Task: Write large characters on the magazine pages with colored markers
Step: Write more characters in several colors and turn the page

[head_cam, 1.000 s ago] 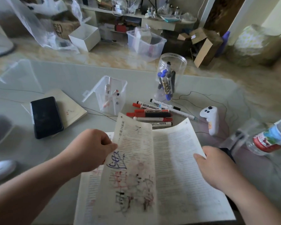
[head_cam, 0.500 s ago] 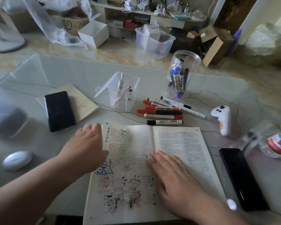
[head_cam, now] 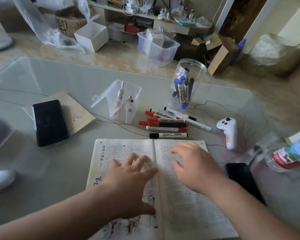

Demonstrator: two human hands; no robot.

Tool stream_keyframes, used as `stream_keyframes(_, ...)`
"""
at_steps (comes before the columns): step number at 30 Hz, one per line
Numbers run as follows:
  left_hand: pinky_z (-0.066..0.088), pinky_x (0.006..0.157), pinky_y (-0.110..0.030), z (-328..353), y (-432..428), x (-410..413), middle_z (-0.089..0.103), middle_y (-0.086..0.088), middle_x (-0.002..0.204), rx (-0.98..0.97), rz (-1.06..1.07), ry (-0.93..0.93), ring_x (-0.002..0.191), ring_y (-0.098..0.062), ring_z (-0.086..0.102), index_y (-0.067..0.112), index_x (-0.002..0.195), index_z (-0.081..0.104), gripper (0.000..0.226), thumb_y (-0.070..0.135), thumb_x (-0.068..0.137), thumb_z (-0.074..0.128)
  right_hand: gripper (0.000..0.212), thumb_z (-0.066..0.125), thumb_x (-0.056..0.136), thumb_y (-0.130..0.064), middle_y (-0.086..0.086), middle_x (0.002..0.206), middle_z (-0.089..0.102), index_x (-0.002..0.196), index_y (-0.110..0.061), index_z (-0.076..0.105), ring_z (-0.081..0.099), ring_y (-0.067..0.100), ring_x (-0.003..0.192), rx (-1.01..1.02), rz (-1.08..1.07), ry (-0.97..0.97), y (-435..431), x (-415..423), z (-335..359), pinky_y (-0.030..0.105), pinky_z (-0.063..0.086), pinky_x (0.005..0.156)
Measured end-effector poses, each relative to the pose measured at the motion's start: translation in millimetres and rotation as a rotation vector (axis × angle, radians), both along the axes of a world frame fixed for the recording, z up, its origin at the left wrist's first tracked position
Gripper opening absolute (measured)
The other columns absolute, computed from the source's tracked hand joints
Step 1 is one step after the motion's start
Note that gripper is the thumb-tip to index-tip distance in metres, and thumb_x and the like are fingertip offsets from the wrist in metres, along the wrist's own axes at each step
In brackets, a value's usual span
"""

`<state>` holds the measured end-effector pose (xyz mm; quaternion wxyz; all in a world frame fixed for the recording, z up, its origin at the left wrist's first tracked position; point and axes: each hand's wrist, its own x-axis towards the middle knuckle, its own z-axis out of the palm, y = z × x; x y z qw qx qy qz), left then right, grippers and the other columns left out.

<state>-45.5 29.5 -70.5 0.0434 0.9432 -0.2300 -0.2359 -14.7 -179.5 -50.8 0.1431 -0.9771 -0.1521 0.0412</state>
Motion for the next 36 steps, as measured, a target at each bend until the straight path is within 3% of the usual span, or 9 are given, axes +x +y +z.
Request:
stream_keyframes(3,0.004,0.119,-0.068,-0.8,-6.6,-1.1,-0.021,0.005,0.166,0.032,-0.012,0.026,0.152,-0.029,-0.02,0.04,0.157,-0.004,0.113,0.087,0.072,0.054,0.026,0.053,0.09,-0.013,-0.005,0.113,0.064,0.111,-0.019,0.067,0.052,0.021,0.112,-0.102,-0.006,-0.111,1.3,48.1,3.6,0.04,0.052,0.089)
stream_keyframes(8,-0.012,0.123,-0.054,3.8,-6.7,0.7,-0.025,0.008,0.163,-0.018,-0.072,0.018,0.149,-0.017,-0.026,0.031,0.159,-0.004,0.112,0.081,0.078,0.056,0.033,0.05,0.09,-0.009,-0.004,0.117,0.061,0.117,-0.024,0.061,0.05,0.023,0.12,-0.352,0.091,-0.022,16.9,86.3,-0.5,0.037,0.049,0.094)
stream_keyframes(15,-0.002,0.125,-0.053,3.7,-4.0,3.4,-0.008,0.007,0.168,-0.054,-0.083,-0.044,0.155,-0.018,-0.007,0.03,0.159,0.011,0.101,0.077,0.082,0.055,0.023,0.051,0.087,-0.012,-0.001,0.107,0.062,0.104,-0.02,0.063,0.051,0.025,0.113,-0.387,0.132,-0.044,22.7,90.0,-3.0,0.036,0.047,0.092)
stream_keyframes(18,0.029,0.118,-0.042,13.8,-3.3,7.0,0.04,0.003,0.151,-0.14,-0.003,-0.183,0.14,-0.02,0.036,0.028,0.141,0.045,0.068,0.071,0.089,0.051,0.019,0.057,0.085,-0.02,-0.002,0.098,0.063,0.101,-0.019,0.067,0.054,0.023,0.102,-0.182,0.096,-0.118,13.4,67.7,7.7,0.036,0.048,0.087)
stream_keyframes(20,0.043,0.101,-0.034,22.1,-1.9,9.9,0.053,0.008,0.128,-0.244,0.074,-0.284,0.12,-0.016,0.05,0.028,0.129,0.053,0.054,0.067,0.092,0.048,0.016,0.058,0.09,-0.029,-0.008,0.094,0.063,0.104,-0.031,0.066,0.06,0.017,0.091,0.025,-0.029,0.005,5.4,41.9,20.4,0.035,0.051,0.079)
stream_keyframes(24,0.048,0.094,-0.03,29.9,-0.2,12.7,0.044,0.016,0.131,-0.482,0.25,-0.31,0.118,-0.008,0.051,0.034,0.139,0.038,0.056,0.065,0.093,0.049,0.013,0.059,0.096,-0.046,-0.001,0.075,0.064,0.103,-0.045,0.068,0.056,0.008,0.061,0.305,-0.184,0.313,-8.4,-6.9,31.1,0.034,0.049,0.064)
stream_keyframes(27,0.04,0.1,-0.019,31.9,-2.4,12.3,0.036,0.02,0.139,-0.583,0.238,-0.287,0.126,-0.002,0.044,0.036,0.147,0.031,0.063,0.062,0.093,0.052,0.006,0.067,0.093,-0.038,0.002,0.072,0.067,0.094,-0.036,0.072,0.061,0.015,0.062,0.474,-0.224,0.392,-15.5,-23.0,33.3,0.04,0.049,0.066)
stream_keyframes(29,0.032,0.101,-0.014,32.9,-3.9,11.1,0.039,0.022,0.14,-0.574,0.163,-0.248,0.129,0.002,0.037,0.036,0.151,0.032,0.061,0.057,0.096,0.051,0.003,0.073,0.09,-0.027,0.002,0.071,0.07,0.091,-0.029,0.074,0.059,0.006,0.058,0.584,-0.204,0.474,-15.7,-25.4,37.2,0.03,0.044,0.062)
stream_keyframes(36,0.041,0.071,-0.014,37.2,-8.8,4.0,0.056,0.031,0.089,-0.63,0.181,-0.006,0.083,0.003,0.054,0.05,0.119,0.051,0.022,0.037,0.106,0.04,0.019,0.073,0.074,-0.007,0.024,0.082,0.07,0.092,-0.009,0.076,0.054,0.018,0.055,1.166,-0.202,0.726,-14.0,-13.3,53.4,0.02,0.033,0.041)
